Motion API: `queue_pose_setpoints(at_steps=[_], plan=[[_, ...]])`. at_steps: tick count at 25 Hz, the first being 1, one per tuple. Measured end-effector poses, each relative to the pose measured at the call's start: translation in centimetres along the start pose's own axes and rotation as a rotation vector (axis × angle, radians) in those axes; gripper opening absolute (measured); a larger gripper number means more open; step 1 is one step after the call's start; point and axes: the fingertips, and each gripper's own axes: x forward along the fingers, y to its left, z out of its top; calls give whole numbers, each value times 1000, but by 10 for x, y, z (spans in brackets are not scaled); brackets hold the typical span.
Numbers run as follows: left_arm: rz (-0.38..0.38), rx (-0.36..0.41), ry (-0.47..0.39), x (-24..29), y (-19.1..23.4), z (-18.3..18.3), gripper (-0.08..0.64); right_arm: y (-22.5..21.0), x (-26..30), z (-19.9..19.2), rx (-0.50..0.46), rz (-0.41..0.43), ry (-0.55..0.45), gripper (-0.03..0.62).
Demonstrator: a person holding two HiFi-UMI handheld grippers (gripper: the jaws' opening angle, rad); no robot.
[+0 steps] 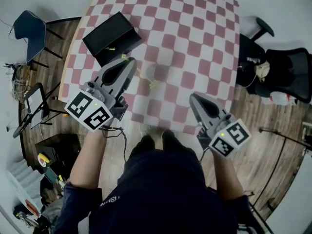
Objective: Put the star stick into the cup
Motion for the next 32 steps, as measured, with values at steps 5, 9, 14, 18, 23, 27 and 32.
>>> queue_pose_setpoints(at_steps=[5,9,14,18,23,27,32], plan=[[17,-1,38,25,18,-18,31,-24,-5,-2,24,-16,15,15],[28,-5,69,41,33,-33,31,-38,-6,-7,38,-23,33,15],[28,-13,107,59,45,-56,31,-50,-4,-12,49,-28,57,15],[21,-9,146,70,50,-76,31,-58,-1,-18,60,-29,77,15],[6,-2,181,82,53,-100,31,-67,-3,-23,70,-35,85,15],[-8,22,220,89,53,-114,31,-69,-2,-27,78,-34,93,15],[-26,39,259,97,51,-126,31,-73,-2,-30,88,-37,96,15]])
